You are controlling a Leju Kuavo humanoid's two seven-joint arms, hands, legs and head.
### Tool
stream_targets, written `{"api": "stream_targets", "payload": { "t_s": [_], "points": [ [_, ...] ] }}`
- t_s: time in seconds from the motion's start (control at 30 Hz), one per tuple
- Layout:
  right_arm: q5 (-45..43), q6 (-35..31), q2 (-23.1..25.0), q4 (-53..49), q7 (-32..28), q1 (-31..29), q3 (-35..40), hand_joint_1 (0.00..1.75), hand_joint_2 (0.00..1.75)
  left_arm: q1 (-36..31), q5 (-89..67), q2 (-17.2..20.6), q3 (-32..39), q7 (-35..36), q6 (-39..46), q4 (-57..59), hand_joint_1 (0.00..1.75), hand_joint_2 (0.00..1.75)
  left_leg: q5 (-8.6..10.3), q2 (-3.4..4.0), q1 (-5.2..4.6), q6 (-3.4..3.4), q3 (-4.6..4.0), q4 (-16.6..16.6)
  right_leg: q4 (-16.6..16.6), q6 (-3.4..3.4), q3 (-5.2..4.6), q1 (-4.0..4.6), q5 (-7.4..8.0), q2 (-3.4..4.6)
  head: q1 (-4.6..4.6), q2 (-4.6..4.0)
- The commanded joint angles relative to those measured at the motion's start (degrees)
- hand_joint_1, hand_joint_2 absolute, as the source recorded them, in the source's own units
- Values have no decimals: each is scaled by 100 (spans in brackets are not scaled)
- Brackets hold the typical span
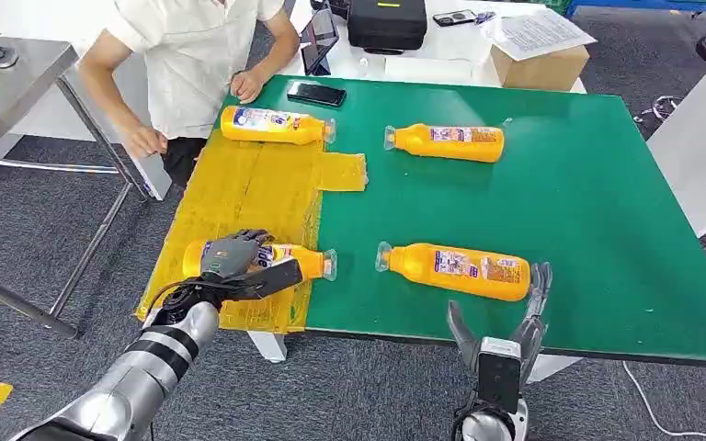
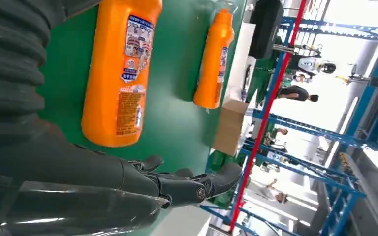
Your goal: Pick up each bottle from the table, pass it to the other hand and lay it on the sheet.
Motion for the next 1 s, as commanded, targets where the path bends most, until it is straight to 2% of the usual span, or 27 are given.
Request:
{"api": "stream_targets", "payload": {
  "t_s": [0.03, 0.13, 0.17, 0.27, 0.33, 0.4, 0.47, 0.8, 0.87, 0.9, 0.93, 1.0],
  "points": [
    [-177, -5, -292, 636, 0, -289, 220, 0, 175, -436, 335, -80, -65, -213, -648, 898, 0, 175, -6, 2, 4, -7, 21, -5, -8, -8, 22, 4, -3, 4, 0, 0],
    [-180, -5, -303, 668, 0, -315, 209, 0, 175, -470, 374, -79, -102, -239, -726, 906, 0, 175, -6, 0, 4, -7, 22, -5, -9, -8, 26, 4, -4, 1, 2, 0],
    [-111, -5, -299, 771, 0, -312, 139, 0, 175, -315, 1327, -151, 199, -1309, -1747, 584, 0, 175, -5, 3, 4, -7, 18, -5, -8, -7, 20, 3, -2, 5, 0, 0],
    [-224, -5, -369, 749, 0, -300, 200, 0, 175, 107, 2051, -73, -37, -928, -2239, -330, 0, 175, -6, 7, 2, -8, 24, -9, -12, -9, 25, 2, -3, 8, 0, 0],
    [-167, -5, -335, 728, 0, -322, 164, 0, 175, 149, 2340, -11, -265, -829, -2203, -506, 0, 175, -10, 7, 2, -10, 33, -10, -13, -11, 35, 2, -6, 9, 2, 0],
    [-113, -5, -297, 700, 0, -309, 89, 0, 175, 103, 2117, 20, -655, -821, -1704, -567, 0, 175, -6, 6, -1, -6, 20, -5, -6, -7, 22, 0, -1, 10, 0, 0],
    [-91, -5, -298, 671, 0, -286, 63, 0, 175, 104, 2119, -13, -765, -786, -1597, -621, 0, 175, -6, -1, 1, -8, 23, -6, -7, -9, 25, 2, -3, 4, 0, 0],
    [-42, -5, -297, 713, 0, -241, 41, 0, 175, 255, 2501, 4, -726, -897, -1584, -894, 0, 175, -8, -7, 4, -12, 28, -5, -7, -13, 31, 5, -7, -2, 2, 0],
    [-19, -5, -283, 657, 0, -167, 44, 0, 175, 579, 2861, 46, -747, -1149, -1596, -1540, 0, 175, -6, -8, 2, -10, 26, -6, -7, -11, 29, 3, -7, -5, 2, 0],
    [30, -5, -277, 517, 0, -90, 35, 0, 175, 1221, 3666, 5, -814, -1578, -1651, -2833, 0, 175, -4, -8, 2, -7, 16, -4, -6, -7, 19, 3, -3, -5, 0, 0],
    [124, -5, -236, 376, 0, 27, -34, 0, 175, 2044, 3989, -353, -969, -2295, -680, -4340, 0, 175, -7, -1, 2, -6, 17, -2, -4, -7, 18, 3, -4, 2, 0, 0],
    [124, -5, -236, 376, 0, 27, -34, 0, 175, 2044, 3989, -353, -969, -2295, -680, -4340, 0, 175, -14, 6, 1, -8, 26, -7, -8, -9, 26, 2, -10, 7, 0, 0]
  ]
}}
